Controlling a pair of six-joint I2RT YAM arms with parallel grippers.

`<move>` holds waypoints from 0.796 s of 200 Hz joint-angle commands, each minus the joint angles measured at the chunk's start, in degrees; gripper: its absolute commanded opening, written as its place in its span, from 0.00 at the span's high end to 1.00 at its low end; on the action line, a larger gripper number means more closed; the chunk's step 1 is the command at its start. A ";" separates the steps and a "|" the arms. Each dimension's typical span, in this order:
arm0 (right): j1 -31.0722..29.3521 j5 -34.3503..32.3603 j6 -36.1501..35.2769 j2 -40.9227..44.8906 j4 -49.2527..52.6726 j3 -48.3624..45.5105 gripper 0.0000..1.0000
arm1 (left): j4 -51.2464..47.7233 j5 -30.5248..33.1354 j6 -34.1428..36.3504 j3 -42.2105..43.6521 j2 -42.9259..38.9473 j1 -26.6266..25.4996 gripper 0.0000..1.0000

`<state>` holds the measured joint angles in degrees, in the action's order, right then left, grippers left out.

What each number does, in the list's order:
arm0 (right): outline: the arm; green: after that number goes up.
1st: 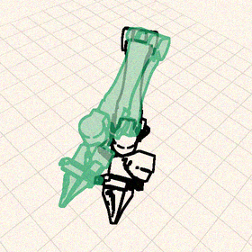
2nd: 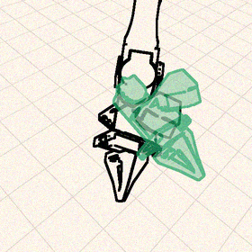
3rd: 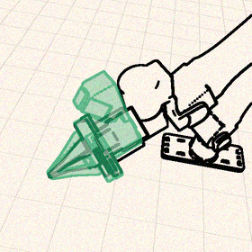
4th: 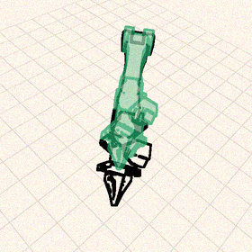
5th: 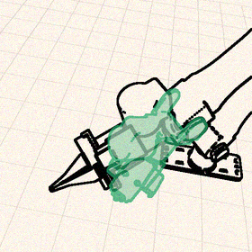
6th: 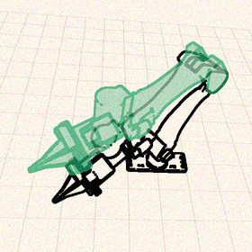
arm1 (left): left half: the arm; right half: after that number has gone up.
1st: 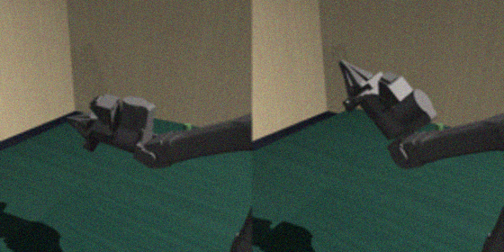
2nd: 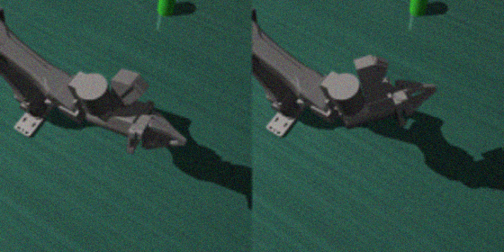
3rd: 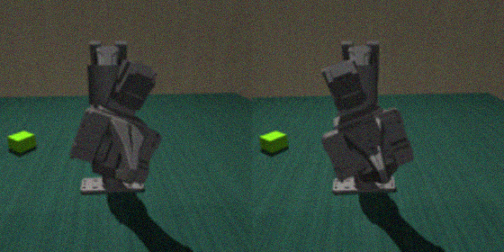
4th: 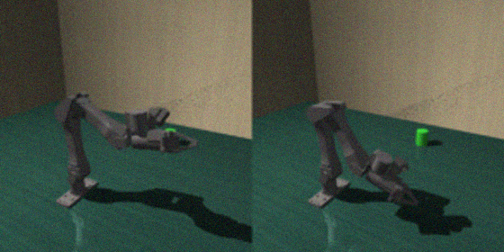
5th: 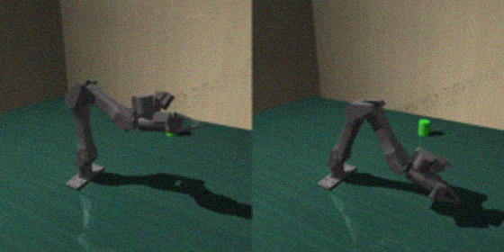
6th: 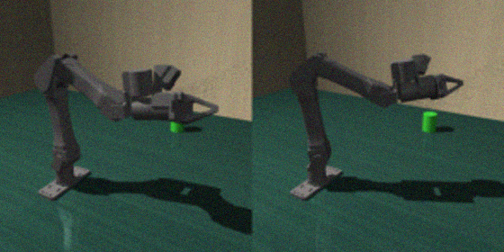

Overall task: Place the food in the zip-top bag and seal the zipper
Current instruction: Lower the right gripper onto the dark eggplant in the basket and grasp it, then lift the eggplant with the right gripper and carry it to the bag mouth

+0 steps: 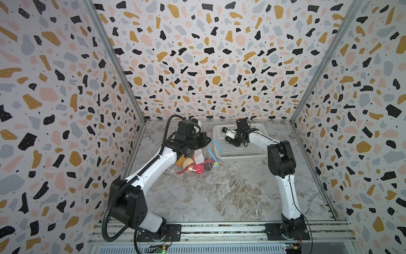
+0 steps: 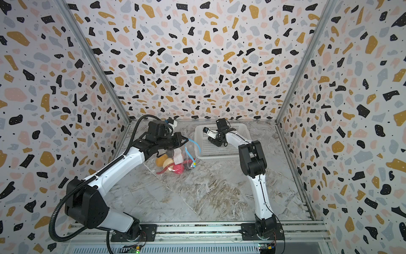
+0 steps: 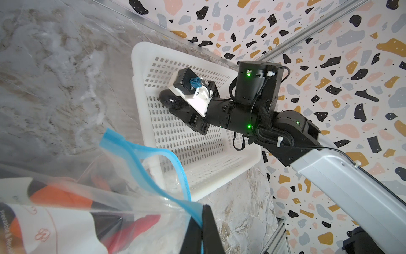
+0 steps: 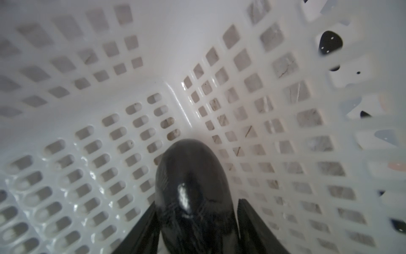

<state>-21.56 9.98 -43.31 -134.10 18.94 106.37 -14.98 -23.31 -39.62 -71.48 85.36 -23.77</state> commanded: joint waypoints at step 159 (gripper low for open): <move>3.92 12.55 13.23 17.20 -2.68 -10.81 0.54 | 1.66 -0.23 0.86 0.08 -0.63 0.48 1.00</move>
<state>-18.11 18.28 -32.88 -122.89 17.54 96.97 -14.94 -23.33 -39.62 -71.48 85.36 -23.66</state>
